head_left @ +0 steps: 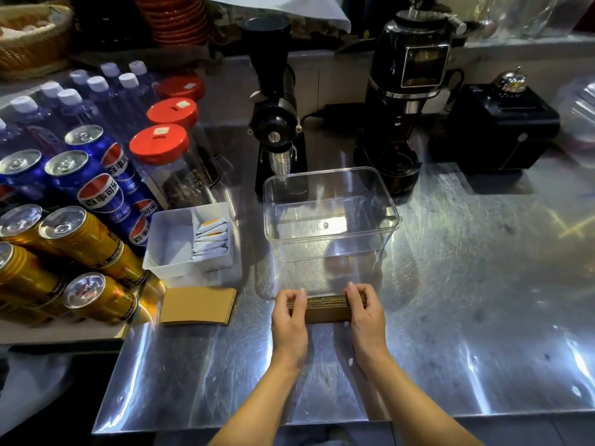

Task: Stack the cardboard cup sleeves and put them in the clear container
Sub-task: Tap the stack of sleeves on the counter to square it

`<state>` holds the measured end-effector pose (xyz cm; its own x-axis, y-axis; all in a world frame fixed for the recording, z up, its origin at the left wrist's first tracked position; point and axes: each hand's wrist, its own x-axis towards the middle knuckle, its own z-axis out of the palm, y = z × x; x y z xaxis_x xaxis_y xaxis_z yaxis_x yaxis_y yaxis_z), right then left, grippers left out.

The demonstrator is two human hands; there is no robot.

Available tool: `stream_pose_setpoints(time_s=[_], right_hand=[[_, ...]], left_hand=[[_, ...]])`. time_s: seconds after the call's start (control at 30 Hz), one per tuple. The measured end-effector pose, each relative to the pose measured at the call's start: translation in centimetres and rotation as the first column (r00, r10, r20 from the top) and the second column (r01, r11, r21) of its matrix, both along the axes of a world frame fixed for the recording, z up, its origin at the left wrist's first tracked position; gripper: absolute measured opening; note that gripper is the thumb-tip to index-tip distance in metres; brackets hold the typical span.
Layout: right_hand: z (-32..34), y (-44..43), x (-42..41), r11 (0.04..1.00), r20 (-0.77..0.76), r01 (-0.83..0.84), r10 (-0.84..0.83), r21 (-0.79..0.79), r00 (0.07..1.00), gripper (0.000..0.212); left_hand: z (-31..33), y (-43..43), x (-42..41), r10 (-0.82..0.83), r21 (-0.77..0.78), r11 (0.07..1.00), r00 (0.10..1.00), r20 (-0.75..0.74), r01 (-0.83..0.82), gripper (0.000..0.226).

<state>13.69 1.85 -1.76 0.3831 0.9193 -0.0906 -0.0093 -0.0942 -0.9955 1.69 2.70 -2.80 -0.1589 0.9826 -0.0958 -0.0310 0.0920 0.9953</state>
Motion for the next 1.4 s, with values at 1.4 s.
stream_pose_setpoints(time_s=[1.4], right_hand=[[0.0,-2.4,5.7,0.941,0.286,-0.325,0.339,-0.096,0.896,0.048]], left_hand=[[-1.0,-2.1,-5.1,-0.154,-0.099,0.986,0.971,-0.182,0.137,0.029]])
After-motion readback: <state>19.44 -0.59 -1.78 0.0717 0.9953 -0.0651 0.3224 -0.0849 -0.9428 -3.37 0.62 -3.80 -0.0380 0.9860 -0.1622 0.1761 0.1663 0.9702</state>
